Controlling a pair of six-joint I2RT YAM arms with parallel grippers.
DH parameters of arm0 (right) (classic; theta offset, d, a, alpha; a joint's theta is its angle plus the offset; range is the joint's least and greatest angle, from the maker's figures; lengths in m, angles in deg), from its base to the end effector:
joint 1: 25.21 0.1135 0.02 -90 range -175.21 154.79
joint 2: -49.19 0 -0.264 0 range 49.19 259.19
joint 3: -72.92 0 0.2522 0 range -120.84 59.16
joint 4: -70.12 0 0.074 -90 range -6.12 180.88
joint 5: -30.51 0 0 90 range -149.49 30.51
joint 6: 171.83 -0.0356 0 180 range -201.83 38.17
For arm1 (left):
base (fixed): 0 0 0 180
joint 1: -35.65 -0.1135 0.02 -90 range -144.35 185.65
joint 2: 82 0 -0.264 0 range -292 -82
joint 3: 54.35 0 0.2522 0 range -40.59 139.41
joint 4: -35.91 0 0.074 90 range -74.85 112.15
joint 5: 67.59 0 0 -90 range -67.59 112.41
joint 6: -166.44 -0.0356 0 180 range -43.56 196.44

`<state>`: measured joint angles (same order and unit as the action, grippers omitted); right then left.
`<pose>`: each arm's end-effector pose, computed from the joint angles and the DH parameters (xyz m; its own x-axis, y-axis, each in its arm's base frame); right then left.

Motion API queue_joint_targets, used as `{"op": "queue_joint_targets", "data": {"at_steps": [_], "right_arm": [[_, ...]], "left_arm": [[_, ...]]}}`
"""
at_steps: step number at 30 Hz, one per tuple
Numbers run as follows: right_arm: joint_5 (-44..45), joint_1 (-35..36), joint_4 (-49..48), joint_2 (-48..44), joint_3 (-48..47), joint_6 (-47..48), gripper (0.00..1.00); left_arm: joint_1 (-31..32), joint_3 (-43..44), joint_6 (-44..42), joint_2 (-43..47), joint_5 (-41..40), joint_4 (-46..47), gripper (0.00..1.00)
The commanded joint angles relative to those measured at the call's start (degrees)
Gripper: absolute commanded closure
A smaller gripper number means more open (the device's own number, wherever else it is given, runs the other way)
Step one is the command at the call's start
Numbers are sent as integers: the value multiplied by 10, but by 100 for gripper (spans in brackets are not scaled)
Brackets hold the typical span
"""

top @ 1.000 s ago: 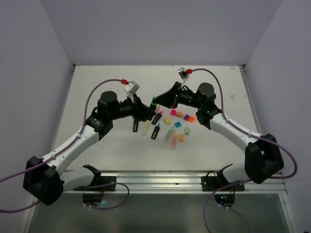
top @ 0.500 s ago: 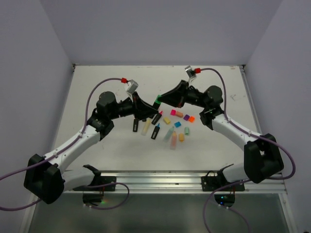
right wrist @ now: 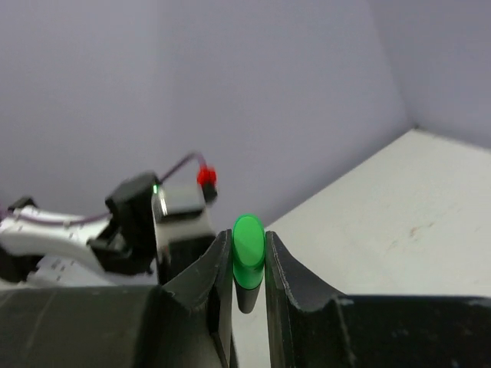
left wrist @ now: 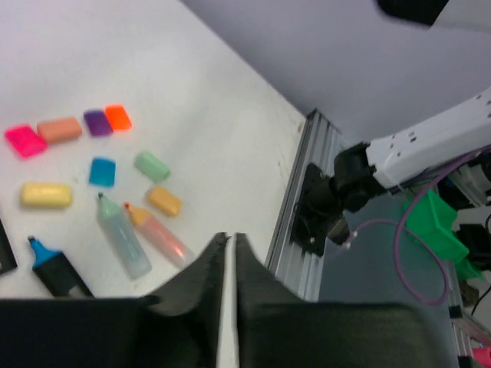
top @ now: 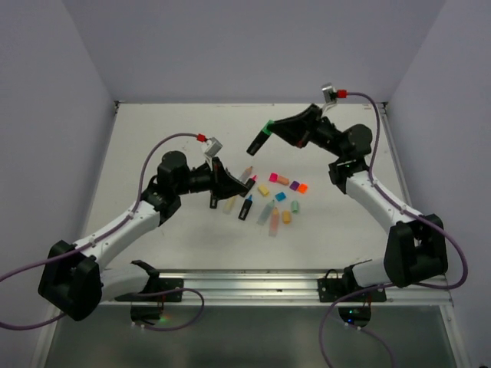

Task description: Open the pen caps

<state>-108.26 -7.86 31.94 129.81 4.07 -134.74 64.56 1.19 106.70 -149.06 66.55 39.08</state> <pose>0.2890 0.1183 0.3659 -0.4136 0.4216 -0.8070 -0.8449 0.1524 0.5127 0.2180 -0.1487 0.2918 -0.5886 -0.0881 -0.8036 0.7566 0.2903 -0.5859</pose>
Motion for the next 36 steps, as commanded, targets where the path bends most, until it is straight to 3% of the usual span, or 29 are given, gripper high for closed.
{"op": "queue_joint_targets", "data": {"at_steps": [1, 6, 8, 10, 11, 14, 18, 26, 34, 36], "right_arm": [[74, -28, -79, -20, -46, 3, 100], [62, -28, -98, -20, -10, -11, 100], [55, -28, -98, -21, 2, -11, 100], [39, -28, -98, -21, 16, -15, 100], [35, -28, -97, -22, 21, -17, 100], [24, -28, -96, -27, 45, -16, 100], [11, -26, -104, -27, 71, -26, 100], [-6, 10, -123, -8, 84, -38, 100], [2, 48, -121, 10, 76, -30, 100], [2, 56, -112, 14, 71, -23, 100]], "left_arm": [[0, -25, -1, -3, 42, -59, 100], [-1, -20, 13, 8, 28, -37, 100], [-1, -13, 7, 14, 21, -42, 78], [-3, -5, 4, 19, 16, -41, 66], [-5, -1, 4, 19, 16, -37, 54], [-12, 10, 6, 26, 13, -23, 31], [-15, 29, 4, 25, 9, -8, 17], [-15, 67, 12, -15, 15, 46, 15], [-14, 84, 24, -46, 22, 70, 30], [-14, 85, 24, -46, 23, 71, 37]]}}
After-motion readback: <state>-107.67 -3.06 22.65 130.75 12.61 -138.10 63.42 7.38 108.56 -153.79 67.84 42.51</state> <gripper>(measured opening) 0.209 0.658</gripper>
